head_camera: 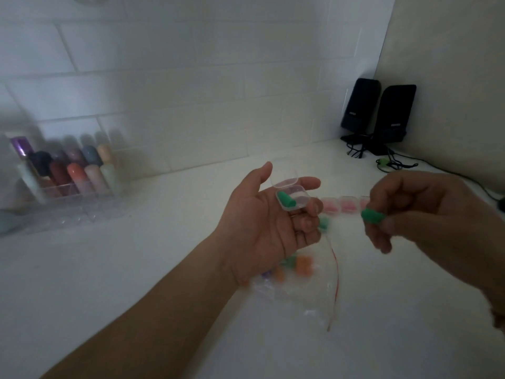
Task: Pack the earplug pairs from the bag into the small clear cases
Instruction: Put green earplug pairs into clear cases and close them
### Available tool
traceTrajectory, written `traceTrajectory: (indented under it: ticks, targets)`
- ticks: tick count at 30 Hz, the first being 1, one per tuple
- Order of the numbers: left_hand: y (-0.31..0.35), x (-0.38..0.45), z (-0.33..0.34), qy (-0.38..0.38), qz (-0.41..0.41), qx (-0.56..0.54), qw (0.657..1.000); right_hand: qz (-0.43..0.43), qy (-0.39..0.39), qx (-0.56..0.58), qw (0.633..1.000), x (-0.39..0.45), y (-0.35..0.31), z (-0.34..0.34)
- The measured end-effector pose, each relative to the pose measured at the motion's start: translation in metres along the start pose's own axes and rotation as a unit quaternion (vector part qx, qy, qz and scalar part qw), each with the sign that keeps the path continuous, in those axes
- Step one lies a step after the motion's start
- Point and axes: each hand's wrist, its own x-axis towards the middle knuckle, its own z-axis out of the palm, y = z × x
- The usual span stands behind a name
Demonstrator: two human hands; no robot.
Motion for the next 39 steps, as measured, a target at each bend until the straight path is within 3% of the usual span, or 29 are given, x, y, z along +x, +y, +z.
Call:
traceTrajectory:
  ticks: [3,7,14,19,28,33,36,39]
  targets:
    - [-0.004,-0.001,0.003,-0.027,-0.019,0.031,0.999,-0.053,0.042,0.040,0.997,0.005,0.002,0.017]
    - [-0.008,-0.001,0.004,-0.053,-0.037,0.042,0.997,-0.092,0.081,0.003,0.992,0.005,-0.001,0.032]
    - [-0.013,-0.001,0.004,-0.057,-0.053,0.066,0.995,-0.112,0.118,-0.217,0.962,0.004,0.002,0.046]
    - [-0.013,-0.001,0.003,-0.060,-0.060,0.079,0.993,-0.101,0.139,-0.223,0.959,0.005,0.006,0.046]
    - [-0.015,-0.001,0.003,-0.067,-0.067,0.092,0.991,-0.072,0.107,-0.238,0.963,0.004,0.003,0.048]
    - [-0.014,-0.002,0.005,-0.084,-0.065,0.080,0.991,-0.093,0.203,-0.239,0.945,0.004,-0.002,0.045]
    - [-0.014,-0.003,0.007,-0.084,-0.055,0.097,0.990,-0.059,0.169,-0.308,0.934,0.006,0.000,0.045]
    - [-0.014,-0.004,0.010,-0.090,-0.043,0.100,0.990,-0.035,0.124,-0.305,0.944,0.006,0.003,0.047]
